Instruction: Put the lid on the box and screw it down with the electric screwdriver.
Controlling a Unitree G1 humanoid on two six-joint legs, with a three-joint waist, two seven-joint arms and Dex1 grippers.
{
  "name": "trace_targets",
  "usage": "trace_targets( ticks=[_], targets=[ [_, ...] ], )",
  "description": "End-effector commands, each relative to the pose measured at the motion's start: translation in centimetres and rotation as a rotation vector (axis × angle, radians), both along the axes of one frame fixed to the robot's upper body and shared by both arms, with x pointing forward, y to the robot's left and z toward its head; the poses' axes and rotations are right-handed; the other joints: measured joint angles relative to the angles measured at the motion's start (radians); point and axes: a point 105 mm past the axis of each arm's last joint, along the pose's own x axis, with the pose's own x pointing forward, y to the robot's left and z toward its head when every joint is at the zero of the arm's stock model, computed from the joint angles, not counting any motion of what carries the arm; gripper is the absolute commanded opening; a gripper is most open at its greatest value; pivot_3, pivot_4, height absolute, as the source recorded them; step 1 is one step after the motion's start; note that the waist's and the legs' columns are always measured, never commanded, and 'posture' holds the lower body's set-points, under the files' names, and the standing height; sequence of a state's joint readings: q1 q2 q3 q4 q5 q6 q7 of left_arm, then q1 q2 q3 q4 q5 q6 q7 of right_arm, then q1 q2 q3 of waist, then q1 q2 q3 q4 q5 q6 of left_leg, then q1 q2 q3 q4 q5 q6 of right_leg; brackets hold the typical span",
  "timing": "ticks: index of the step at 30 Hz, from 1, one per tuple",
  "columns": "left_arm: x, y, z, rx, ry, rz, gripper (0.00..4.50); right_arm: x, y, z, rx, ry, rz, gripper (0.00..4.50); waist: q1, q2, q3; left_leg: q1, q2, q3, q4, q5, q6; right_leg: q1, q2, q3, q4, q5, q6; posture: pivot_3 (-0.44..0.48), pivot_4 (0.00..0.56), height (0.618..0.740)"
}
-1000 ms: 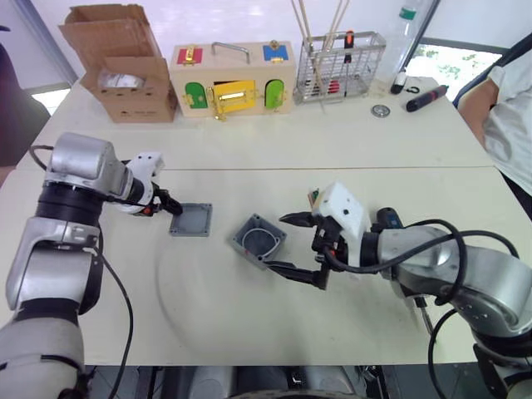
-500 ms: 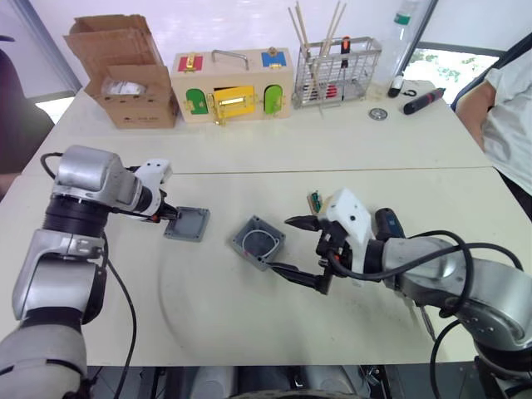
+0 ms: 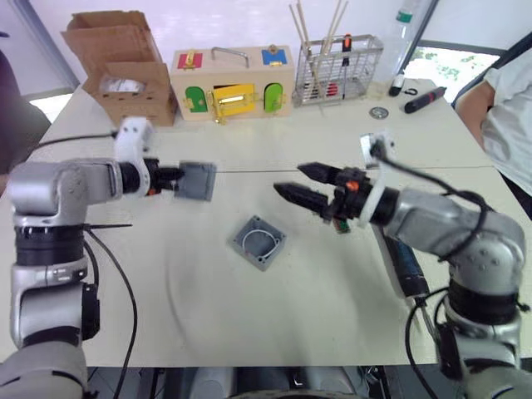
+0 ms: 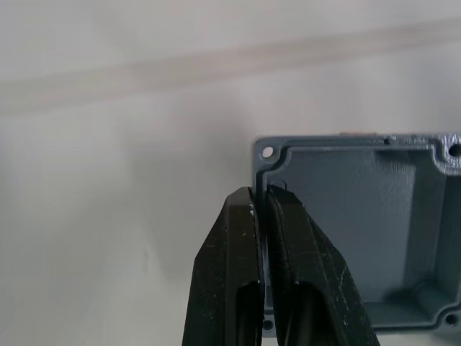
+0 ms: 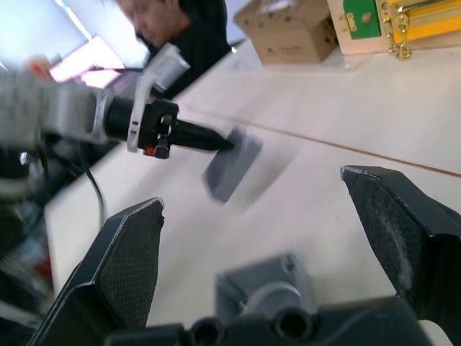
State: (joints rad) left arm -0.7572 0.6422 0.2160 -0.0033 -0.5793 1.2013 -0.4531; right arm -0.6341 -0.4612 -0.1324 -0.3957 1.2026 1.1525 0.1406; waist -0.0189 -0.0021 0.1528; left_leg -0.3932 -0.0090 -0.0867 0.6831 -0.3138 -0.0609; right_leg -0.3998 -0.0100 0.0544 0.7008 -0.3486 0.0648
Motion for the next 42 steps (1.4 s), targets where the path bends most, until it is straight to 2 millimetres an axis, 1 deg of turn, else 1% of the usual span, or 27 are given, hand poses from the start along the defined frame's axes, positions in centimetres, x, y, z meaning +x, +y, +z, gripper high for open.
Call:
trace_targets(
  ticks=[1,4,8,10,13,20,27,38,42],
  targets=[
    [-0.1,-1.0,3.4,-0.059,-0.222,-0.023,0.05,1.3,1.1,1.5,0.032,0.022,0.015,4.5,0.002,0.0,0.0,0.0,0.0,0.0,0.0,0.0,0.0,0.0,0.0,0.0,0.0,0.0,0.0,0.0,0.15,0.74],
    [-0.1,-2.3,4.3,-0.121,-0.289,-0.029,0.05,2.2,2.1,2.2,0.023,0.03,0.031,4.5,0.001,0.0,0.0,0.0,0.0,0.0,0.0,0.0,0.0,0.0,0.0,-0.001,0.0,0.0,0.0,0.0,0.15,0.74],
    [-0.5,-3.5,4.9,-0.176,-0.346,-0.039,0.05,3.6,2.7,2.1,-0.07,0.008,-0.001,4.5,-0.003,0.0,0.0,-0.001,0.0,0.001,0.0,-0.001,0.002,-0.001,0.0,-0.001,0.0,0.0,0.0,0.0,0.15,0.74],
    [-0.5,-4.0,4.8,-0.184,-0.353,-0.042,0.05,4.1,2.7,2.4,-0.057,0.015,-0.01,4.5,-0.005,0.0,0.0,-0.001,0.0,0.001,0.0,-0.001,0.002,-0.001,0.0,-0.001,0.0,0.0,0.0,0.0,0.15,0.74],
    [-0.7,-4.8,4.8,-0.196,-0.359,-0.058,0.05,4.1,3.0,2.7,-0.023,0.026,0.001,4.5,-0.008,0.0,0.0,-0.001,0.0,0.001,0.0,-0.001,0.002,-0.001,0.0,-0.001,0.0,0.0,0.0,0.0,0.15,0.74],
    [-0.6,-5.5,4.3,-0.201,-0.354,-0.065,0.05,4.3,3.7,3.5,0.027,0.035,0.016,4.5,-0.023,0.0,0.0,-0.001,0.0,0.001,-0.001,-0.001,0.002,-0.002,0.0,-0.001,0.001,0.0,0.0,0.0,0.15,0.74],
    [-0.8,-6.0,4.5,-0.212,-0.359,-0.086,0.05,4.7,4.2,3.3,0.046,0.051,0.008,4.5,-0.028,0.0,0.0,-0.001,0.0,0.001,-0.001,-0.001,0.002,-0.002,0.0,-0.001,0.001,0.0,0.0,0.0,0.15,0.74],
    [-1.4,-6.6,4.2,-0.231,-0.342,-0.115,0.05,5.1,4.6,2.9,0.051,0.063,-0.007,4.5,-0.027,0.0,0.0,-0.002,0.0,0.001,-0.001,-0.001,0.002,-0.002,0.0,-0.001,0.001,0.0,0.0,0.0,0.15,0.74],
    [-1.3,-6.3,4.1,-0.231,-0.338,-0.105,0.0,5.1,4.5,3.0,0.06,0.056,-0.013,3.26,-0.026,0.0,0.0,-0.002,0.0,0.001,-0.001,-0.001,0.002,-0.002,0.0,-0.001,0.001,0.0,0.0,0.0,0.15,0.74]
  ],
)
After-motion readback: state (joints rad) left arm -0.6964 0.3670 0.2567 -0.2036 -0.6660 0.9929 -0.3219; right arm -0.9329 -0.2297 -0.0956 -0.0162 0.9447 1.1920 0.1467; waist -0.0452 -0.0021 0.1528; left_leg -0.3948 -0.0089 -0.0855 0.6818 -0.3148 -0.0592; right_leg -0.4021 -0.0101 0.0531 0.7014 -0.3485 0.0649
